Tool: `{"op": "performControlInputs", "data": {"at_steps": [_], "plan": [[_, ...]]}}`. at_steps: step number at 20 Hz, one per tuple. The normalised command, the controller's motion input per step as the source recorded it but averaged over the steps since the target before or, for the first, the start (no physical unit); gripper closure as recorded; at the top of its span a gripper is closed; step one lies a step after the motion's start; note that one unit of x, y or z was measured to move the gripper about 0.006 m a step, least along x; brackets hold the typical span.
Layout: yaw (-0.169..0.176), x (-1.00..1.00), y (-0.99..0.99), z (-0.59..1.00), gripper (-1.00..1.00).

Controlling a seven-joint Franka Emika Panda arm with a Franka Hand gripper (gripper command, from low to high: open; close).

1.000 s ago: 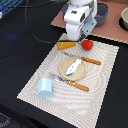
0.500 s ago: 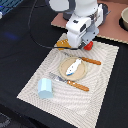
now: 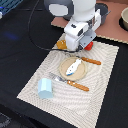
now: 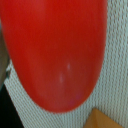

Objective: Interact with the objects in diverse but meaningful ways.

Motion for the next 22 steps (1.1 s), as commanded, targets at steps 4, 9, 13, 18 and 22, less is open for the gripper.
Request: {"op": "performControlInputs", "data": {"at_steps": [4, 9, 13, 18, 22], "plan": [[-0.06, 0.53, 0.29, 0.0, -1.0], [-0.041, 0.43, 0.29, -0.05, 1.0], [-0.016, 0.38, 0.27, -0.12, 1.0], [0.015, 0.29, 0.31, -0.17, 1.0], [0.099, 0.16, 0.35, -0.23, 1.0]]}}
